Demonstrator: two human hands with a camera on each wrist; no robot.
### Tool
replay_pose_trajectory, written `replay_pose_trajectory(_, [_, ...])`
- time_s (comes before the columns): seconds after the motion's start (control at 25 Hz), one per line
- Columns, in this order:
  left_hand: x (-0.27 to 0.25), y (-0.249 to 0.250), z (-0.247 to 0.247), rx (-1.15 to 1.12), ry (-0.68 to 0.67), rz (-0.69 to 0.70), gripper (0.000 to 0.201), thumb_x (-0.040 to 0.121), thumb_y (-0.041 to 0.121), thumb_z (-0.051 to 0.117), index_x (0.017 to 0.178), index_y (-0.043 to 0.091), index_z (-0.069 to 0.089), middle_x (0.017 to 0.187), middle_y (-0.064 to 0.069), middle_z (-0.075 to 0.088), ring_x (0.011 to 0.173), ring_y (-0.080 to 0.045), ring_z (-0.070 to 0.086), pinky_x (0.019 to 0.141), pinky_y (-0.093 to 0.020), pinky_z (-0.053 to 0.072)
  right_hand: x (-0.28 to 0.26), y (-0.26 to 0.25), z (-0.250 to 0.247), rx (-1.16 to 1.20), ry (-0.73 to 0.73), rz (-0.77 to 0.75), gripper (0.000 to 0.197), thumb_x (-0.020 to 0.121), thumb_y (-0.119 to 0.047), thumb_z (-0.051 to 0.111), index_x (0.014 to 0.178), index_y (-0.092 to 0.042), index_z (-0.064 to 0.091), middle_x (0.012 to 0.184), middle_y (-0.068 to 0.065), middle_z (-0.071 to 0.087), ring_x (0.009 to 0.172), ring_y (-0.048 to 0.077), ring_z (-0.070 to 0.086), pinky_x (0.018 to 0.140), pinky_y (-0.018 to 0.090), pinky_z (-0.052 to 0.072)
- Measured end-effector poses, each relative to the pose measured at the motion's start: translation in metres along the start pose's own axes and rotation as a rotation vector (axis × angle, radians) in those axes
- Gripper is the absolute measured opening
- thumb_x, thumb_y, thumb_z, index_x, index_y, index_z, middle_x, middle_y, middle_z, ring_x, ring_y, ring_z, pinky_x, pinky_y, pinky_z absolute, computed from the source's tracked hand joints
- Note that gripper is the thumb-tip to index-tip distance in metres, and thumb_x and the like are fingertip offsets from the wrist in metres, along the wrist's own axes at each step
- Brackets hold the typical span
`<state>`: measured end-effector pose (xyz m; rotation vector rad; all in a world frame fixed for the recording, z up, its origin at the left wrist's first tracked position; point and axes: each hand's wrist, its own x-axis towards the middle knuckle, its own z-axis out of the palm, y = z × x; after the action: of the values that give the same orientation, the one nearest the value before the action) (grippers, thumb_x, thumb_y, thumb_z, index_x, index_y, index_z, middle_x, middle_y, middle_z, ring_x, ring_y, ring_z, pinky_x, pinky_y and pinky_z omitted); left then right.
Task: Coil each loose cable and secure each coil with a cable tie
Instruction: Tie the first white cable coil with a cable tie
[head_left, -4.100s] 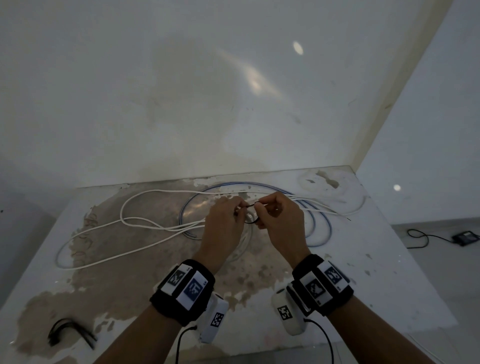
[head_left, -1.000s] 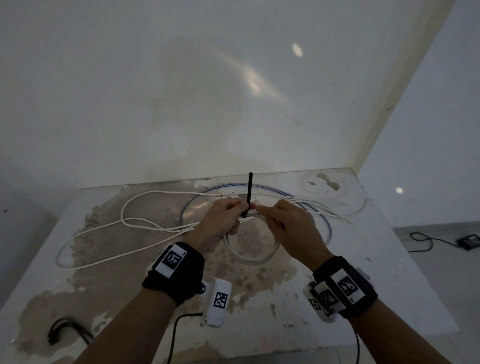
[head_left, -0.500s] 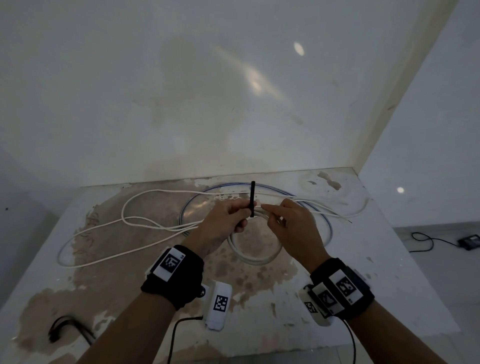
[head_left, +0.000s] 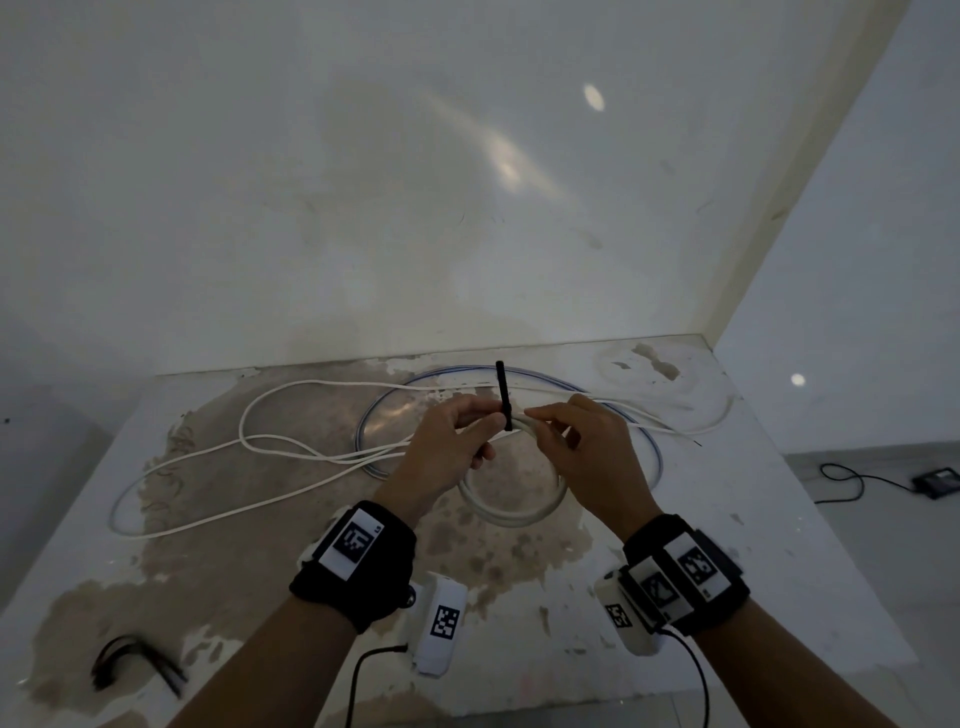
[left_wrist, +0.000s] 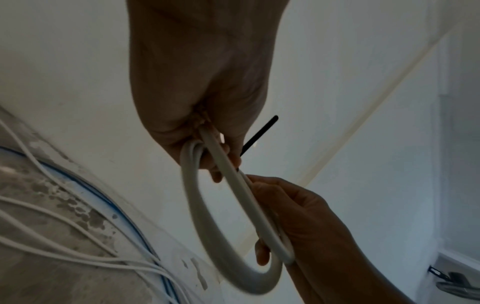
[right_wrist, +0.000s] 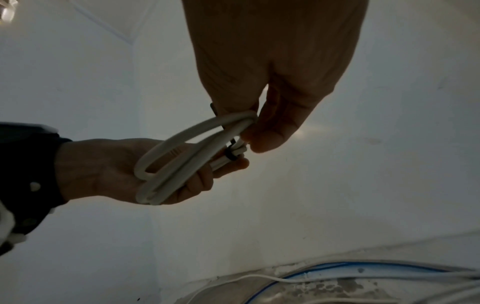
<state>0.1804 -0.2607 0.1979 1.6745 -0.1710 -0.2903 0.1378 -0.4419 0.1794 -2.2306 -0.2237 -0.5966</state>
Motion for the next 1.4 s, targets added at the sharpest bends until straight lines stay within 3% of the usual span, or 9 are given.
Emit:
replay_pose_trajectory(0.2, [0.002, -0.001, 0.002, -0.028, 0.016, 0.019, 0.010, 0.092, 0.010, 0.064, 0.095, 0.013, 0.073, 0.068, -0.004, 0.063, 0.047, -0.009, 0.042, 0.045, -0.020, 0.034, 0.002, -0.001, 0.000, 0.018, -0.018, 0.029, 0.010, 0.088, -0.015, 0.072, 0.096, -0.014, 0.078, 0.076, -0.010, 0.055, 0.070, -0.001, 0.056, 0.061, 0.008, 0.042])
replay_pose_trajectory(0.44, [-0.001, -0.001, 0.006, -0.081, 0.033, 0.018, 0.013, 0.092, 0.011, 0.065, 0.093, 0.020, 0.075, 0.060, 0.000, 0.057, 0.046, -0.008, 0.036, 0.044, -0.020, 0.030, 0.005, 0.002, 0.000, 0.092, -0.061, 0.021, 0.013, 0.092, -0.017, 0.069, 0.102, -0.016, 0.077, 0.081, -0.013, 0.055, 0.073, 0.005, 0.055, 0.063, 0.011, 0.042])
replay_pose_trajectory(0.56, [0.000, 0.001, 0.007, -0.070, 0.017, 0.000, 0.012, 0.091, 0.013, 0.066, 0.091, 0.021, 0.074, 0.051, 0.009, 0.052, 0.044, -0.006, 0.036, 0.044, -0.020, 0.030, 0.002, 0.000, 0.002, 0.262, -0.003, 0.150, 0.007, 0.091, -0.018, 0.071, 0.097, -0.020, 0.073, 0.084, -0.005, 0.067, 0.067, 0.012, 0.058, 0.059, 0.021, 0.047])
replay_pose_trajectory(0.64, [-0.002, 0.001, 0.007, -0.037, 0.007, 0.009, 0.009, 0.091, 0.015, 0.066, 0.093, 0.020, 0.074, 0.049, 0.014, 0.051, 0.042, -0.003, 0.038, 0.043, -0.018, 0.031, 0.002, 0.000, 0.004, 0.295, -0.012, 0.210, 0.005, 0.089, -0.018, 0.073, 0.091, -0.020, 0.069, 0.083, -0.007, 0.069, 0.062, 0.011, 0.057, 0.057, 0.022, 0.046])
replay_pose_trajectory(0.76, [-0.002, -0.001, 0.009, 0.012, 0.051, 0.038, 0.011, 0.091, 0.015, 0.067, 0.098, 0.009, 0.074, 0.057, 0.016, 0.059, 0.043, 0.002, 0.047, 0.045, -0.012, 0.034, 0.001, 0.003, 0.006, 0.267, -0.025, 0.215, 0.003, 0.089, -0.021, 0.073, 0.089, -0.023, 0.070, 0.082, -0.009, 0.069, 0.063, 0.013, 0.060, 0.057, 0.021, 0.048])
replay_pose_trajectory(0.88, [0.003, -0.003, 0.010, 0.085, 0.158, 0.094, 0.010, 0.091, 0.015, 0.066, 0.094, 0.008, 0.072, 0.072, 0.007, 0.067, 0.049, 0.007, 0.054, 0.050, -0.006, 0.037, -0.005, 0.005, 0.009, 0.289, -0.017, 0.194, 0.013, 0.091, -0.022, 0.071, 0.104, -0.023, 0.072, 0.093, -0.008, 0.071, 0.068, 0.013, 0.064, 0.059, 0.021, 0.052])
replay_pose_trajectory(1.08, [0.010, -0.015, 0.005, 0.208, 0.156, 0.129, 0.009, 0.094, 0.021, 0.060, 0.092, 0.015, 0.066, 0.090, 0.001, 0.073, 0.069, -0.001, 0.062, 0.065, -0.017, 0.045, -0.010, 0.004, 0.017, 0.356, -0.039, 0.264, 0.022, 0.096, -0.017, 0.065, 0.117, -0.020, 0.070, 0.098, -0.007, 0.072, 0.058, 0.011, 0.067, 0.053, 0.023, 0.054])
replay_pose_trajectory(1.2, [0.012, -0.018, 0.008, 0.243, 0.170, 0.093, 0.009, 0.095, 0.024, 0.056, 0.088, 0.020, 0.057, 0.086, 0.000, 0.065, 0.069, -0.012, 0.055, 0.064, -0.027, 0.042, -0.010, 0.002, 0.021, 0.370, -0.048, 0.292, 0.023, 0.097, -0.018, 0.064, 0.119, -0.021, 0.070, 0.094, -0.002, 0.071, 0.057, 0.011, 0.067, 0.048, 0.031, 0.056])
replay_pose_trajectory(1.4, [0.015, -0.014, 0.013, 0.212, 0.110, 0.018, 0.013, 0.098, 0.027, 0.046, 0.086, 0.023, 0.049, 0.080, -0.002, 0.055, 0.063, -0.016, 0.046, 0.060, -0.034, 0.037, -0.010, -0.002, 0.018, 0.368, -0.029, 0.296, 0.014, 0.096, -0.022, 0.065, 0.110, -0.021, 0.066, 0.087, -0.004, 0.071, 0.054, 0.014, 0.066, 0.044, 0.031, 0.053])
